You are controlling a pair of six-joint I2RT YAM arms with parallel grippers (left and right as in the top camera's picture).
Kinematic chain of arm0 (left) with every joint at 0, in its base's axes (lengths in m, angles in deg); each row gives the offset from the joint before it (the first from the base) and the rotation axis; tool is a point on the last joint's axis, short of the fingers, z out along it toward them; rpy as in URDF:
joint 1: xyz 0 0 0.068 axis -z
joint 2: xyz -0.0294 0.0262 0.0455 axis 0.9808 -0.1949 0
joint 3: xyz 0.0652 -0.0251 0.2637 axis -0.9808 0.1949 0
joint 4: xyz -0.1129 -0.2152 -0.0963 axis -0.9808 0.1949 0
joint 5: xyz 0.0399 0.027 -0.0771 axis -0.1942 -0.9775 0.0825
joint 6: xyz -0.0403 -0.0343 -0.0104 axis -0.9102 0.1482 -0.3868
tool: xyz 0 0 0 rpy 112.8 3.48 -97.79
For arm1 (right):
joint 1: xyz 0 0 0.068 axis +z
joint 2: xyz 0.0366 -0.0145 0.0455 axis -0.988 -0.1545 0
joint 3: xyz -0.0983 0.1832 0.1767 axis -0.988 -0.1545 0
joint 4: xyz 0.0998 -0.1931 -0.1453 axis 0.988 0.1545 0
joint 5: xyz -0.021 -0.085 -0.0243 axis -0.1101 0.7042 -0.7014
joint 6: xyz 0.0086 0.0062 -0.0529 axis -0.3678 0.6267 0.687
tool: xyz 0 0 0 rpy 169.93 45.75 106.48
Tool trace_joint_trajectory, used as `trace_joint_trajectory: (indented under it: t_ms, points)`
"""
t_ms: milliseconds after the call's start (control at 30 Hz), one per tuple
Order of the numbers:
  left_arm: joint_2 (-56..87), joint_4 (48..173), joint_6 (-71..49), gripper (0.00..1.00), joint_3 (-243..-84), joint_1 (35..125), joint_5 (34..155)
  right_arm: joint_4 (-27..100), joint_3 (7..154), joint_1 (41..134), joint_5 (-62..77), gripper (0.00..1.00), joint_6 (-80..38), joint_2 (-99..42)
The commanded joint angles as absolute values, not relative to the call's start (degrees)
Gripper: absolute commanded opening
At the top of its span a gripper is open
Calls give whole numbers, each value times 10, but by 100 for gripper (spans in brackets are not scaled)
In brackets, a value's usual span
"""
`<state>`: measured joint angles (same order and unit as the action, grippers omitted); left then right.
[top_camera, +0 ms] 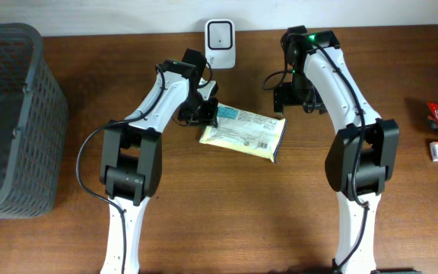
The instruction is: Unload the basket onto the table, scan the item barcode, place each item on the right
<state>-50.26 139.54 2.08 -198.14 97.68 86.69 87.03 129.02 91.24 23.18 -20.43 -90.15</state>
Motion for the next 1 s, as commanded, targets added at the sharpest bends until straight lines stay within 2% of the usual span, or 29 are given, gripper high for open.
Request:
trace_joint_trajectory:
  t_ms: [0, 33, 167, 267, 400, 433, 533, 667, 733, 800, 933, 967]
  points:
    - [-531, 1396, 25, 5, -1984, 977, 858, 870, 1299, 908, 245, 98, -204, -895]
    - [-531, 1396, 25, 0, -1985, 977, 858, 870, 1299, 908, 245, 99, -204, -895]
    - [-517, 1430, 25, 0, -2009, 972, 784, 870, 1299, 908, 245, 98, -204, -895]
    - [-482, 1509, -15, 0, -2098, 965, 686, 870, 1299, 908, 245, 99, -204, -895]
    - [-450, 1571, -26, 0, -2194, 963, 639, 870, 1299, 908, 245, 98, -204, -895]
    - [-445, 1581, -26, 0, -2204, 963, 599, 870, 1299, 908, 245, 98, -204, -895]
    - [-425, 1612, -52, 0, -2240, 963, 357, 870, 1299, 908, 245, 98, -204, -895]
    - [-420, 1615, -54, 0, -2274, 961, 90, 870, 1299, 908, 245, 98, -204, -895]
    - [-420, 1616, -53, 0, -2275, 962, 7, 870, 1299, 908, 245, 98, -204, -895]
    - [-420, 1624, -54, 0, -2275, 968, 42, 870, 1299, 908, 245, 99, -204, -895]
    - [-421, 1631, -54, 0, -2271, 989, 255, 870, 1299, 908, 245, 98, -204, -895]
    - [-421, 1633, -57, 0, -2261, 996, 267, 870, 1299, 908, 245, 98, -203, -895]
